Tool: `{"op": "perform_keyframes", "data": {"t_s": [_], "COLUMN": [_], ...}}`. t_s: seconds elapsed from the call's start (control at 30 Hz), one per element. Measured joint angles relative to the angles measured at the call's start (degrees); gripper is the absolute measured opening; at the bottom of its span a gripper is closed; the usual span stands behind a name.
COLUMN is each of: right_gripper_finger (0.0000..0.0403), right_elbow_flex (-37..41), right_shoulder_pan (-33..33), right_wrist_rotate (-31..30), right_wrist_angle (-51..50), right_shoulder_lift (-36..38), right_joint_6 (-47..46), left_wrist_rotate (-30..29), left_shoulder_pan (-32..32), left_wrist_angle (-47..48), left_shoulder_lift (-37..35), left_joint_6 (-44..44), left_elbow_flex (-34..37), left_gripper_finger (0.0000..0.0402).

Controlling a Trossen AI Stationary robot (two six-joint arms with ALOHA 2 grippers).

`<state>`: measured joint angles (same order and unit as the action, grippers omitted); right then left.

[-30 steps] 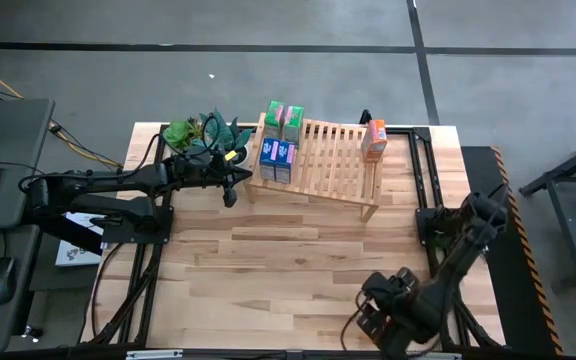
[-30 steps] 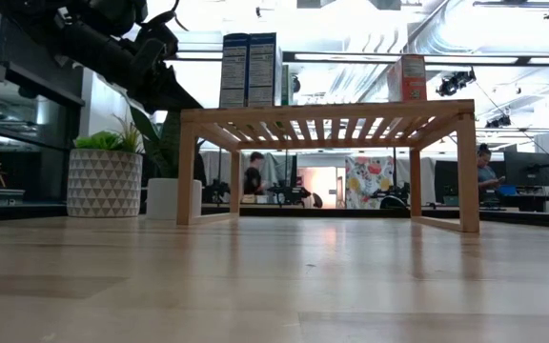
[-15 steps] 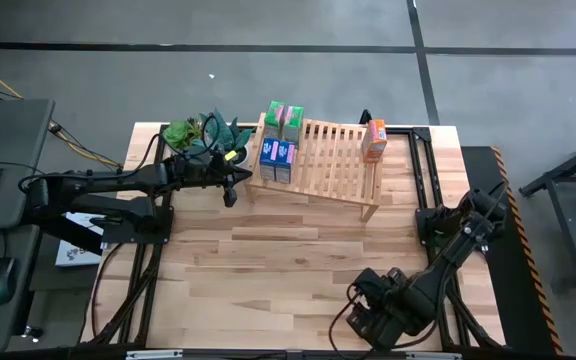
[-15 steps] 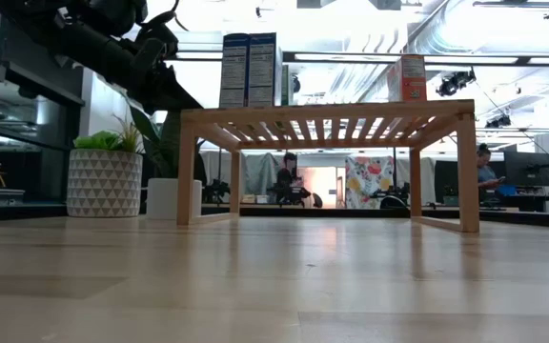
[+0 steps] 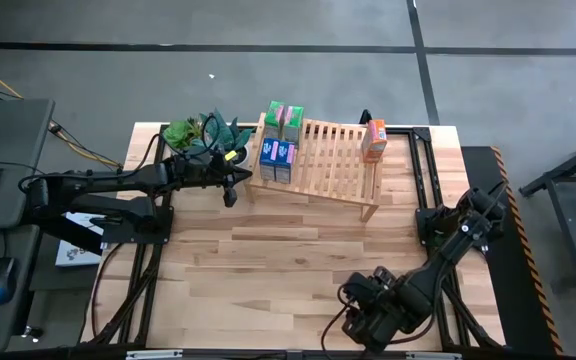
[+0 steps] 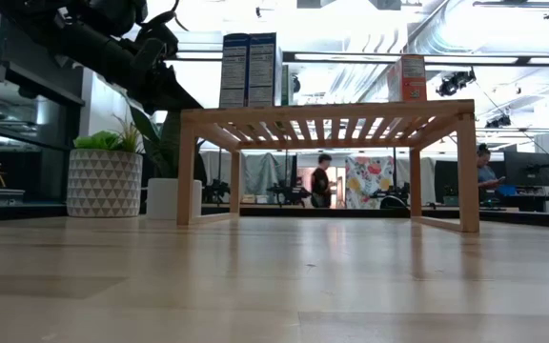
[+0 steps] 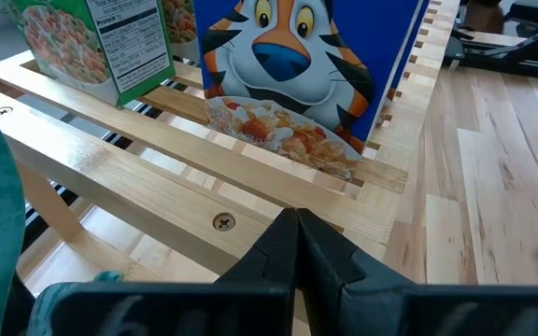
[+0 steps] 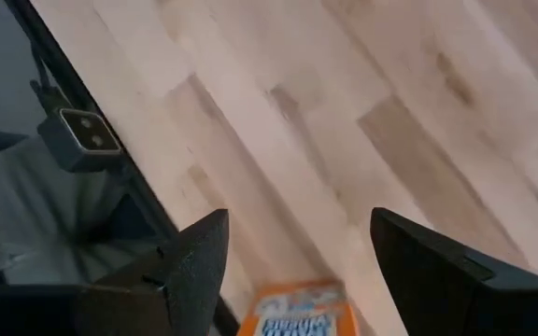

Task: Stack cereal on shelf
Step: Put the orange cereal box on the shelf aligned with the other orange cereal box

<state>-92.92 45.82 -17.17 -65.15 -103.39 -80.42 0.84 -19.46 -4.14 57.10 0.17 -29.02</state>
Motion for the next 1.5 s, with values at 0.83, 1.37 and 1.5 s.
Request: {"op": "perform_keyframes", "data": {"t_s": [0.83,1.37,1.5], "right_gripper_finger": [0.0385,0.0353,0.0353], "right_elbow_flex": [0.0,-8.2,-13.4], "right_shoulder_pan": [-7.4,-8.6,-6.1], "right_wrist_rotate": [0.7,6.9,9.2], "right_wrist_angle": [4.3,8.2,-4.4], "right_shoulder_lift": [0.0,-0.1,-0.1], "right_joint_6": [9.1,-18.3,-33.5], "left_wrist_rotate": [0.0,0.0,0.0], "left_shoulder_pan": [0.0,0.0,0.0], "left_wrist_angle": [0.5,0.0,-0.1], "left_shoulder_lift": [0.0,0.0,0.0], "left_joint_6": [-1.9,-0.8,0.5], "left_elbow_flex": [-0.1,0.0,0.0], "left_gripper_finger": [0.0000,0.0000,0.0000]}}
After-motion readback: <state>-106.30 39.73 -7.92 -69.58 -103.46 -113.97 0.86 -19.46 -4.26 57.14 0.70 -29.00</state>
